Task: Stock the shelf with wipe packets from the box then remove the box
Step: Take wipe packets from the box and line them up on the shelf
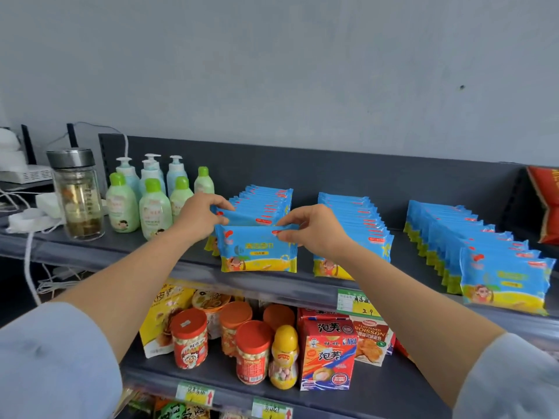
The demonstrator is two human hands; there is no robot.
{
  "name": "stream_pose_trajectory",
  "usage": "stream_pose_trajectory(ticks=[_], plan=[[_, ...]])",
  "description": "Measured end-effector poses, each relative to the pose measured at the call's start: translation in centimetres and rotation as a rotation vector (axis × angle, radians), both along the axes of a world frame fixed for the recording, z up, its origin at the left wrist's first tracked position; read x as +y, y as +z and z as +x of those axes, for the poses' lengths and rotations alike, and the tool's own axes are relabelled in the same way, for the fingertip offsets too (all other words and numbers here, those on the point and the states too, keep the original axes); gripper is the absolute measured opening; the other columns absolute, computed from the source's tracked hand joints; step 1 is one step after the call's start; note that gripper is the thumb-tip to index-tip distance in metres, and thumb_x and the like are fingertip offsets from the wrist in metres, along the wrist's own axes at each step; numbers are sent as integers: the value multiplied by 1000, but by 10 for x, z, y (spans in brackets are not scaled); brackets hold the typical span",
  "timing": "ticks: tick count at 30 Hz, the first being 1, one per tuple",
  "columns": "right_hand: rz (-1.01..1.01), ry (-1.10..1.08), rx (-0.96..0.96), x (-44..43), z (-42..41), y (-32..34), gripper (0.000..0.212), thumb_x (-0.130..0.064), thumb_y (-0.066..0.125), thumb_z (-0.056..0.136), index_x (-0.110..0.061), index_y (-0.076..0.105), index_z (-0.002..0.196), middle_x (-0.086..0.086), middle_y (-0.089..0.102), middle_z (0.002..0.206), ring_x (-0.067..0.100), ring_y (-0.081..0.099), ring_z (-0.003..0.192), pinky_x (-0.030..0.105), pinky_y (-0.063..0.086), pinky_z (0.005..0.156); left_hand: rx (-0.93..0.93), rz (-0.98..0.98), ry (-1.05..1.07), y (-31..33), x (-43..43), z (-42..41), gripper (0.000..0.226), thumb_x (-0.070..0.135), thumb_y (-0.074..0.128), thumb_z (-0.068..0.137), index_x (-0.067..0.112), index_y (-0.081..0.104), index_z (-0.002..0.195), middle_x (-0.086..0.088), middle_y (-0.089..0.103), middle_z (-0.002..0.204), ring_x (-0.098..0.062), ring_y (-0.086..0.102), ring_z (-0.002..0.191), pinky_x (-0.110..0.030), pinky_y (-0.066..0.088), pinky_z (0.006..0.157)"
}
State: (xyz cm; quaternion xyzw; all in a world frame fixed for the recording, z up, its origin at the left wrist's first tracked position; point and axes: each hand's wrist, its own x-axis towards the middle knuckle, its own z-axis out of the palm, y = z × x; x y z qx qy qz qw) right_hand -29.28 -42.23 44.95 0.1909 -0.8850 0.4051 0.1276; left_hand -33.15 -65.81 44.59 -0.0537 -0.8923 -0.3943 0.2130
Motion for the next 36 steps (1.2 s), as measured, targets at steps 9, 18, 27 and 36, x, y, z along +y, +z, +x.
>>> stream_pose_trajectory(ticks=[9, 18, 27, 36], plan=[[-2, -84, 41, -17, -12, -1, 20, -24, 79, 77, -18, 73, 96, -10, 63, 83, 6, 54, 74, 21, 45, 68, -45, 115, -50, -10, -14, -8, 29, -13, 56, 86, 8, 71, 99, -3, 61, 103, -17, 56, 99, -29, 51, 79], [41, -152, 107, -36, -19, -11, 19, -25, 74, 83, -18, 71, 100, -7, 63, 95, 7, 53, 79, 18, 42, 65, -127, 285, -100, -20, -30, -7, 41, -9, 56, 89, 13, 58, 124, -2, 62, 97, -20, 61, 97, -24, 52, 70], [121, -177, 274, -50, -17, -17, 18, -26, 69, 87, -14, 70, 100, -3, 67, 104, 11, 54, 82, 22, 44, 72, -177, 388, -74, -15, -30, 1, 30, 11, 39, 102, 16, 57, 125, -6, 60, 120, -19, 59, 108, -33, 56, 79], [328, -135, 367, -56, -17, -26, 19, -29, 62, 91, -15, 63, 104, -1, 62, 105, 17, 57, 87, 35, 51, 78, -332, 572, -158, -18, -32, 12, 40, -3, 37, 95, 19, 48, 127, -1, 64, 103, -12, 63, 91, -27, 52, 67]])
